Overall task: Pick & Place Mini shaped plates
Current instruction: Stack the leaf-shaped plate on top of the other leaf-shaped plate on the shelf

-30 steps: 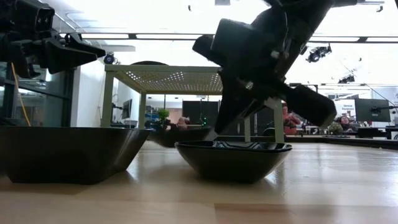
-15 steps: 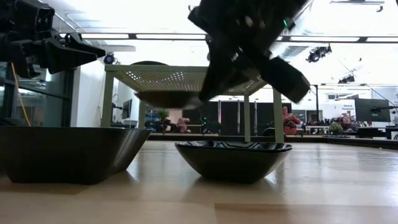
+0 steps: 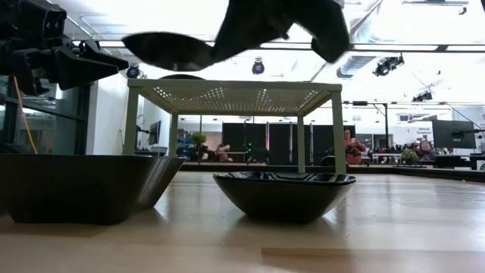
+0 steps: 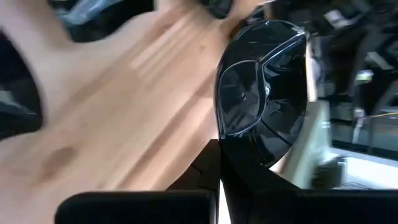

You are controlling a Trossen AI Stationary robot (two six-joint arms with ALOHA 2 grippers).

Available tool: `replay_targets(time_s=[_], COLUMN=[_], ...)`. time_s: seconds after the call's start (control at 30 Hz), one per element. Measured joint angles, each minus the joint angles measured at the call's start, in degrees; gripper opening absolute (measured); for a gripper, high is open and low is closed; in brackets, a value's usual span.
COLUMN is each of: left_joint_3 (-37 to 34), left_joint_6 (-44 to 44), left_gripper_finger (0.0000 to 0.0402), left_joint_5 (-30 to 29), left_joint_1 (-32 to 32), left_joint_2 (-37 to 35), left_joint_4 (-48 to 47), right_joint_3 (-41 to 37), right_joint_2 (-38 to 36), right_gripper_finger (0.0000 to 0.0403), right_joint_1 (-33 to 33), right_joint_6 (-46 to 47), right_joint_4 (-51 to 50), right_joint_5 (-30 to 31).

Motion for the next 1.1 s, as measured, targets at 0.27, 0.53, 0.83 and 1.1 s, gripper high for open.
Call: replay_targets(time_s=[0.27, 0.53, 0.83, 1.1], left_joint_3=[0.0, 0.0, 0.0, 0.0], left_joint_6=[0.0, 0.0, 0.0, 0.0], left_gripper_finger=[0.0193, 0.0193, 0.0193, 0.0193], left_joint_5=[0.0, 0.0, 0.0, 0.0], left_joint_1=[0.0, 0.0, 0.0, 0.0], left_joint_2=[0.0, 0.0, 0.0, 0.0], left_joint_4=[0.0, 0.0, 0.0, 0.0], right_joint_3=[3.8, 7.3, 9.4, 9.4], right_joint_2=[0.0, 0.0, 0.0, 0.0], right_gripper_finger=[0.0001, 0.0001, 0.0003, 0.0003], right_joint_1=[-2.4, -6.3, -12.7, -17.2], right_joint_6=[-7.0, -13.6, -16.4, -17.0], right_joint_4=[0.0, 0.1, 0.9, 0.9], right_joint_5=[2.6, 3.5, 1.4, -1.1])
